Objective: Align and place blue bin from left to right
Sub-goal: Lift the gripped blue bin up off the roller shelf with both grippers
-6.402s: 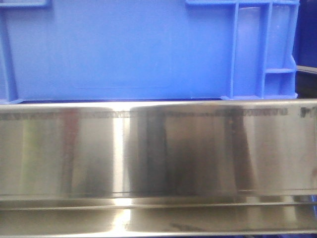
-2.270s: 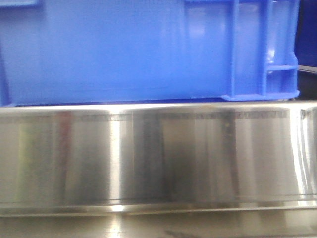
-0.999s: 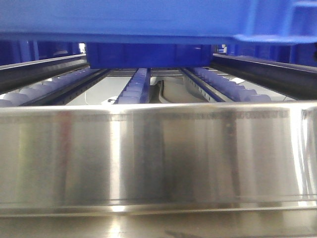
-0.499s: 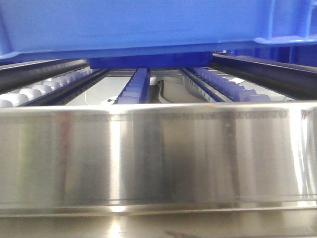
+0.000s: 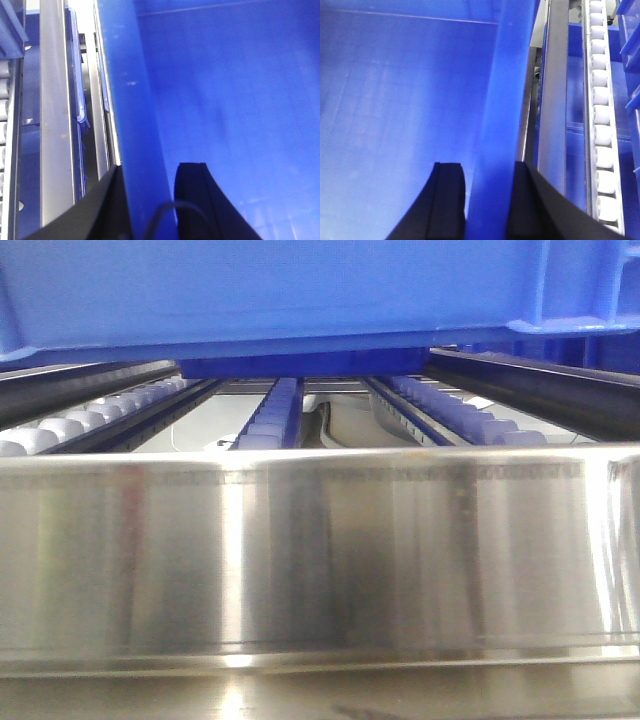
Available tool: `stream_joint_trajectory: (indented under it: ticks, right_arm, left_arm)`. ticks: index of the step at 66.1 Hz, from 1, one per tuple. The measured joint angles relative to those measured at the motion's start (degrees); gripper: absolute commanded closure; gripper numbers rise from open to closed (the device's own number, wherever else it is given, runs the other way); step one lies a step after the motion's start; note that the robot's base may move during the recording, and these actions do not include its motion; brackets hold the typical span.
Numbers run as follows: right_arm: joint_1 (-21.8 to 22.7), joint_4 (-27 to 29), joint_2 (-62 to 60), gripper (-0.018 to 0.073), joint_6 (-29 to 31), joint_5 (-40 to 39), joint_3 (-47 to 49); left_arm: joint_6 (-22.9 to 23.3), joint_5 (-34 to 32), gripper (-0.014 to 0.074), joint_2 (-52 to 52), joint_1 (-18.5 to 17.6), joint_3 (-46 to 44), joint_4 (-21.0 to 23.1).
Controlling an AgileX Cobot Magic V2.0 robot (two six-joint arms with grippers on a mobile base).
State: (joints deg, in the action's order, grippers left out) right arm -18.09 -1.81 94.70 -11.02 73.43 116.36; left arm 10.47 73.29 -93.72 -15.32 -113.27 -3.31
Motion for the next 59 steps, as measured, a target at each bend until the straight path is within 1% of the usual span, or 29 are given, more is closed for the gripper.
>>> stream_joint_trajectory:
  ticks: [19,47,59]
  right_arm:
    - [0.0,0.0,0.0,0.0712,0.0,-0.5,0.0]
    - [0.1,-0.4,0.0,0.0712,0.1,-7.3,0.0]
    - [0.1,-0.6,0.0,0.0712,0.4,-9.0,0.0]
  left_arm:
    - [0.0,0.0,0.0708,0.0,0.0,0.0,-0.1]
    - [0.1,-0.6,0.0708,0.0,0.0,-0.1,-0.4]
    - [0.1,-0.8,0.0708,0.0,0.0,-0.1,-0.5]
